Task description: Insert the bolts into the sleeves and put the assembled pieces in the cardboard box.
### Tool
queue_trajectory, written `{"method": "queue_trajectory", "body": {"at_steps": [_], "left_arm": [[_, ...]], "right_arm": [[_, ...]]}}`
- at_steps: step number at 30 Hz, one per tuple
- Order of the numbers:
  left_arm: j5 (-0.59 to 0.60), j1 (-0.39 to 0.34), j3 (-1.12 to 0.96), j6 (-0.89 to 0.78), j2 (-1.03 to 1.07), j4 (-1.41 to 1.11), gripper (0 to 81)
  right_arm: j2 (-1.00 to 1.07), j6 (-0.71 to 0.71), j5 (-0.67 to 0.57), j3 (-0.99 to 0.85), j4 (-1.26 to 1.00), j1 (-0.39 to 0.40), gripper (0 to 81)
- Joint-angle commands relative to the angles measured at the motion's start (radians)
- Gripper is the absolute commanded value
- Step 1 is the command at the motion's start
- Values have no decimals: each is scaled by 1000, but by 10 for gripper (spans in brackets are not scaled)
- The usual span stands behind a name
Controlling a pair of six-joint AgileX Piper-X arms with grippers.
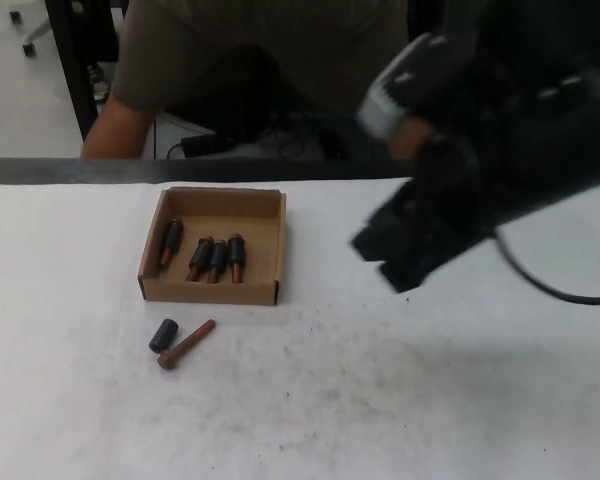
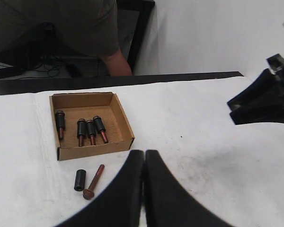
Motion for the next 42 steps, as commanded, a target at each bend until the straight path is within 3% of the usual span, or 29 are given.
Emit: {"method": "queue_trajectory", "body": {"at_steps": [1,11,15,27,30,42], "left_arm": [[1,-1,0,-5,-5,2,8],[-9,-1,0,57,-5,1,8],[-66,-1,0,57,-5,1,8],[-104,-1,0,57,-5,6,8],[-104,-1,4,57,-5,12,8],[-104,-1,87,53,-5,11,8]], "right_arm": [[121,-176,-53,-49,-155,28,267],[375,-581,-73,-214,-183,122,267],[459,-764,-69,-234,-220,138,267],[680,-1145,78,-250,-396,199,267],[715,-1171,127,-258,-455,206,267],[730,-1192,130,-267,-516,205,267]]}}
